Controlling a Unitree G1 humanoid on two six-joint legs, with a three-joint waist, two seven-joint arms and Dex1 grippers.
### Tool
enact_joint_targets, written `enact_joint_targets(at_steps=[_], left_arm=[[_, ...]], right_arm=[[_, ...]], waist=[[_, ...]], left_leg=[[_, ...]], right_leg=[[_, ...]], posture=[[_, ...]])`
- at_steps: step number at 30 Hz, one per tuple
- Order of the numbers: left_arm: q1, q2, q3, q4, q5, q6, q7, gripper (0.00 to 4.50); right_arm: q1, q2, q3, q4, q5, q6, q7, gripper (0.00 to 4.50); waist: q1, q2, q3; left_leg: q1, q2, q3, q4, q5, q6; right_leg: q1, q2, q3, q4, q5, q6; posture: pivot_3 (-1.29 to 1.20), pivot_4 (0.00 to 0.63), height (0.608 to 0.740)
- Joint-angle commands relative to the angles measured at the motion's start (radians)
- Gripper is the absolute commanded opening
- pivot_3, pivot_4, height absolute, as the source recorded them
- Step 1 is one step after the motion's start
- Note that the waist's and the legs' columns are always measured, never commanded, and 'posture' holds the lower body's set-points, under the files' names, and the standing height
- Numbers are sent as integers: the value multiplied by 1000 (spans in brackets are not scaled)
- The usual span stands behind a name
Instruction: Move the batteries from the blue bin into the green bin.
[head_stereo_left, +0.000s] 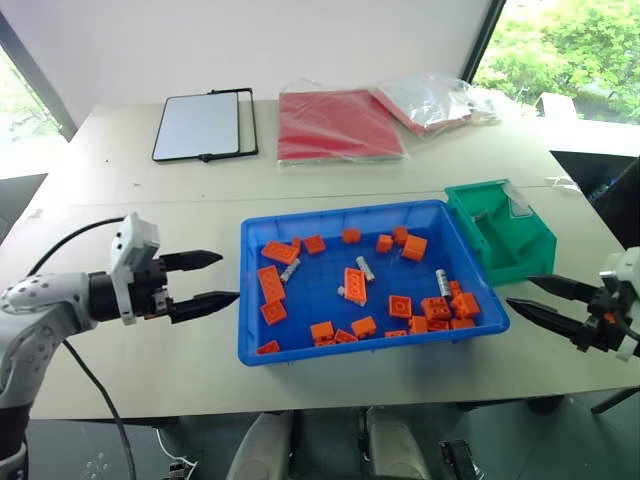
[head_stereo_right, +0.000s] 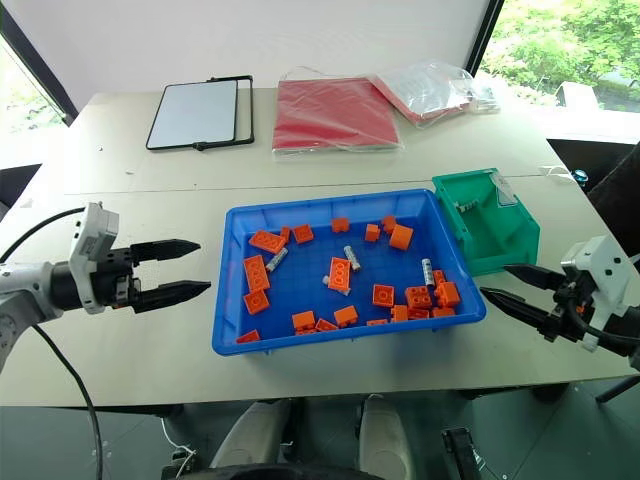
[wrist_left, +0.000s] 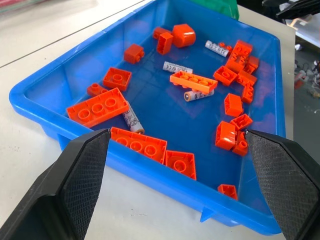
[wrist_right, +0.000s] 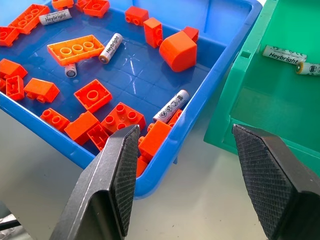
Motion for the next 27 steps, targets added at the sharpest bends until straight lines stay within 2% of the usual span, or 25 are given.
enact_joint_targets(at_steps=[1, 15, 20, 25, 27], left_arm=[[-34, 21, 31, -3, -11, 1, 7, 4500], [-72, 26, 23, -45, -42, 60, 47, 4500], [-57, 31, 0, -67, 4, 35, 52, 4500], [-88, 15, 18, -80, -48, 71, 73, 4500], [-104, 17, 21, -86, -74, 87, 82, 4500]], right_arm=[[-15, -6, -40, -35, 14, 3, -8, 3004], [-79, -4, 1, -64, 20, 32, -62, 3004], [-123, -18, 47, -89, 22, 48, -64, 3004], [-287, -8, 202, -158, 37, 120, -150, 3004], [-410, 36, 355, -190, 13, 178, -232, 3004]], waist=[[0, 0, 0], [0, 0, 0], [-2, 0, 0], [-3, 0, 1], [-4, -1, 1]], left_leg=[[0, 0, 0, 0, 0, 0], [0, 0, 0, 0, 0, 0], [0, 0, 0, 0, 0, 0], [0, 0, 0, 0, 0, 0], [0, 0, 0, 0, 0, 0]], right_leg=[[0, 0, 0, 0, 0, 0], [0, 0, 0, 0, 0, 0], [0, 0, 0, 0, 0, 0], [-1, 0, 0, 0, 0, 0], [-1, 0, 0, 0, 0, 0]], posture=[[0, 150, 731], [0, 150, 731], [0, 150, 731], [0, 150, 731], [0, 150, 731]])
